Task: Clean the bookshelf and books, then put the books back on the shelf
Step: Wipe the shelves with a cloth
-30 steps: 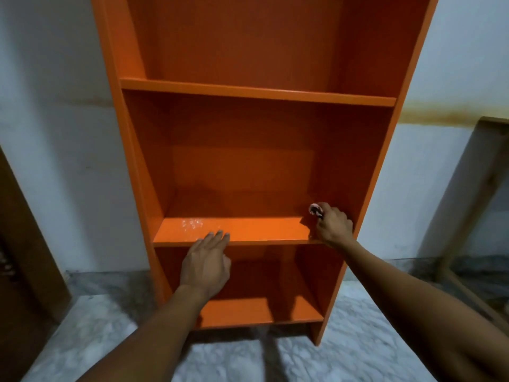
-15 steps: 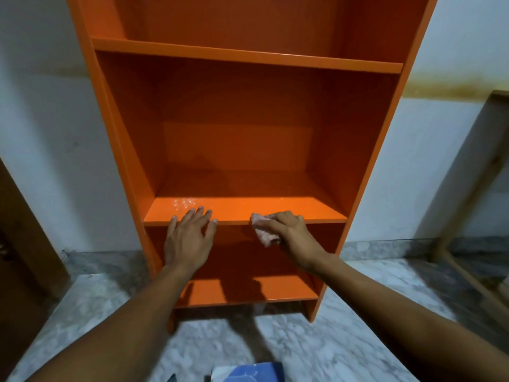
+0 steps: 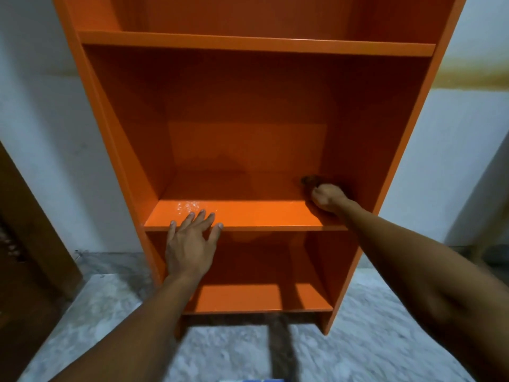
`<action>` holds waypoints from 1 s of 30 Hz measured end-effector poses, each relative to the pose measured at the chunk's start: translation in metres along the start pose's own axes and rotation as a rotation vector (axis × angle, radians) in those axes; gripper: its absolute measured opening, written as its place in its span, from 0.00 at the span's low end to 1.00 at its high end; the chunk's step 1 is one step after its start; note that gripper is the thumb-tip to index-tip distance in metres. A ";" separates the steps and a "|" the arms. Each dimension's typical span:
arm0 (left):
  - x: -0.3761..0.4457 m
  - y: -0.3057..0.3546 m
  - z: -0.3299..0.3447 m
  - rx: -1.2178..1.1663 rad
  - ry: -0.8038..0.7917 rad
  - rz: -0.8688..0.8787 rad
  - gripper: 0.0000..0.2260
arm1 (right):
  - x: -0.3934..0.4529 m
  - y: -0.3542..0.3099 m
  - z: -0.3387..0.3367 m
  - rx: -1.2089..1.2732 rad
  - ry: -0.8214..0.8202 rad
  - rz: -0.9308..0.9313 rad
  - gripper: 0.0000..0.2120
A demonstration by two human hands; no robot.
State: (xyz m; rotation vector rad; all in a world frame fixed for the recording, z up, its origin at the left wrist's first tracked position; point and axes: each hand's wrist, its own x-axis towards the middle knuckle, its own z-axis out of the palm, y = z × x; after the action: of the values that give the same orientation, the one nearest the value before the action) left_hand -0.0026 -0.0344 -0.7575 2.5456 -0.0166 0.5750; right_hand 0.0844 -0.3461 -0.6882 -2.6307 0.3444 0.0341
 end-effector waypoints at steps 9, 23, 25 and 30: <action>-0.002 0.000 0.001 -0.007 0.020 0.007 0.21 | -0.012 -0.038 0.042 -0.279 0.017 -0.365 0.34; 0.000 -0.002 -0.004 -0.006 -0.008 0.024 0.20 | -0.077 -0.034 0.039 0.182 0.213 -0.918 0.20; 0.000 -0.002 -0.003 -0.012 -0.008 0.026 0.20 | -0.053 -0.032 0.017 0.145 0.355 -0.670 0.20; 0.001 -0.004 0.000 0.007 0.015 0.035 0.19 | 0.002 -0.017 -0.008 0.035 0.146 -0.006 0.14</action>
State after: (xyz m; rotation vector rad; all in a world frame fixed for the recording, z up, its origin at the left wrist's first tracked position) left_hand -0.0014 -0.0315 -0.7592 2.5518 -0.0547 0.6087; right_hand 0.0905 -0.3354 -0.6737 -2.6054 0.3833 -0.1646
